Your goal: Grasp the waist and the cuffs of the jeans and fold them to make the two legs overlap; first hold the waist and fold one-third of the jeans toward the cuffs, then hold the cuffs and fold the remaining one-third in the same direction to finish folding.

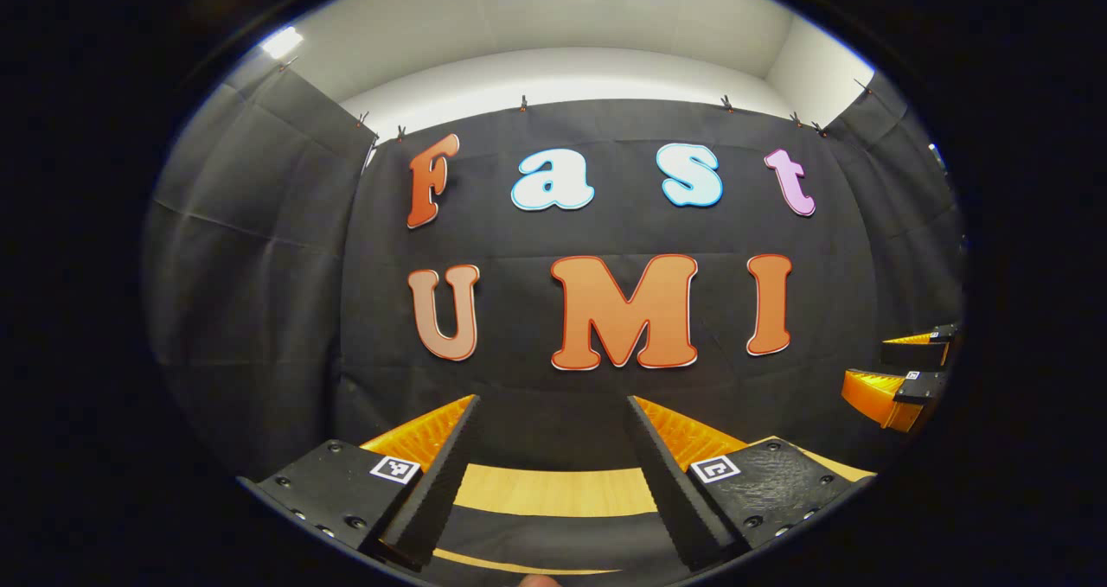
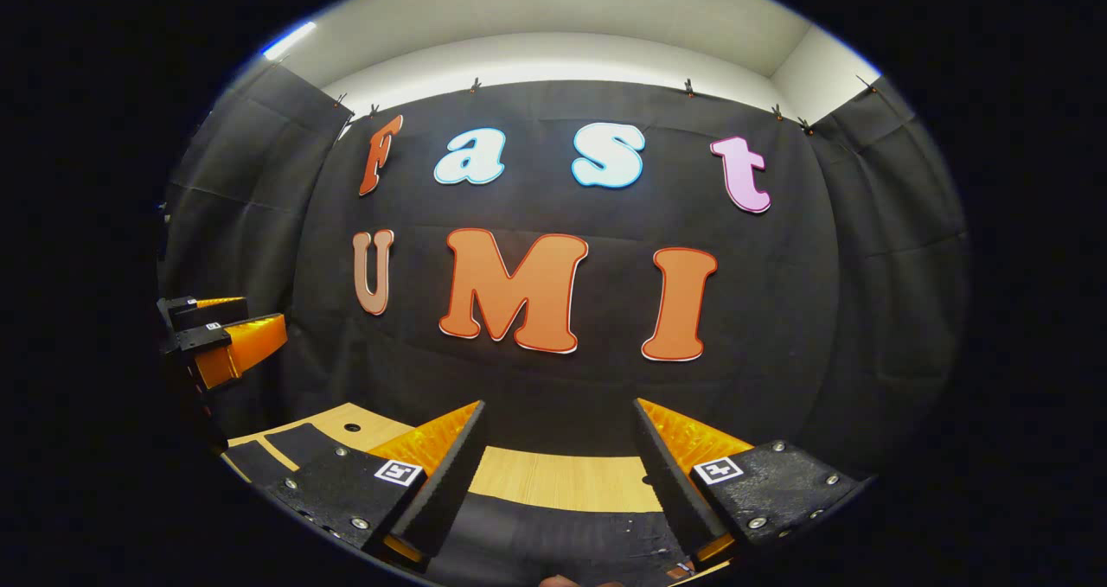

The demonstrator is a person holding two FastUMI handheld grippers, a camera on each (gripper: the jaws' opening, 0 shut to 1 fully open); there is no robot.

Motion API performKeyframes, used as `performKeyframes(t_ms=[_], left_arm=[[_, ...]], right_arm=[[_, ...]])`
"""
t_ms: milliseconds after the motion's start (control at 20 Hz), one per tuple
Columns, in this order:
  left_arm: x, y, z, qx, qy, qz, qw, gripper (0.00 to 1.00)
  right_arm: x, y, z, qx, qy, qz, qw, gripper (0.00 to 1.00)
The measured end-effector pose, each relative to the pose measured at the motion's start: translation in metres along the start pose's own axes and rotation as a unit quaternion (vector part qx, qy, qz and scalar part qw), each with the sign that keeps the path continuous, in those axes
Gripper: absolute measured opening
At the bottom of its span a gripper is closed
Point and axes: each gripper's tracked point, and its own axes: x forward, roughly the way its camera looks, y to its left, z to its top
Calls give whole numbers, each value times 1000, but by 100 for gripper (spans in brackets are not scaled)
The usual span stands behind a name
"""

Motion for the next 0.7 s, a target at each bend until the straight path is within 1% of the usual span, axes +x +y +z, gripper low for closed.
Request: performKeyframes(t_ms=[50, 100, 150, 200, 300, 350, 400, 450, 500, 600, 650, 700], left_arm=[[-2, 0, 9, 26, -17, 2, 1000, 98], [-6, 1, 20, 42, -35, 13, 998, 98], [-8, -3, 31, 52, -53, 14, 997, 100], [-11, -11, 31, 56, -64, 8, 996, 100], [-11, -17, 24, 53, -59, 7, 997, 100], [-8, -12, 12, 51, -45, 9, 998, 100], [-6, -7, 3, 47, -28, 12, 998, 100], [-3, 3, -8, 44, -10, 22, 999, 99], [-3, 13, -18, 39, 11, 33, 999, 100], [-2, 35, -43, 31, 52, 60, 996, 98], [-3, 50, -57, 29, 72, 77, 994, 100], [-3, 64, -68, 26, 93, 94, 991, 100]], right_arm=[[1, -1, -2, 1, 5, 1, 1000, 98], [0, -3, -4, 2, 6, 0, 1000, 98], [1, -5, -5, 2, 6, -3, 1000, 98], [2, -6, -9, 2, 9, -4, 1000, 100], [6, -15, -16, 1, 16, -16, 1000, 100], [7, -23, -24, 1, 26, -22, 999, 100], [6, -32, -33, 2, 38, -28, 999, 98], [5, -42, -45, 3, 54, -36, 998, 100], [3, -50, -58, 5, 74, -43, 996, 100], [0, -67, -82, 17, 107, -58, 992, 98], [-3, -74, -93, 26, 122, -61, 990, 100], [-7, -84, -105, 36, 138, -68, 987, 98]])
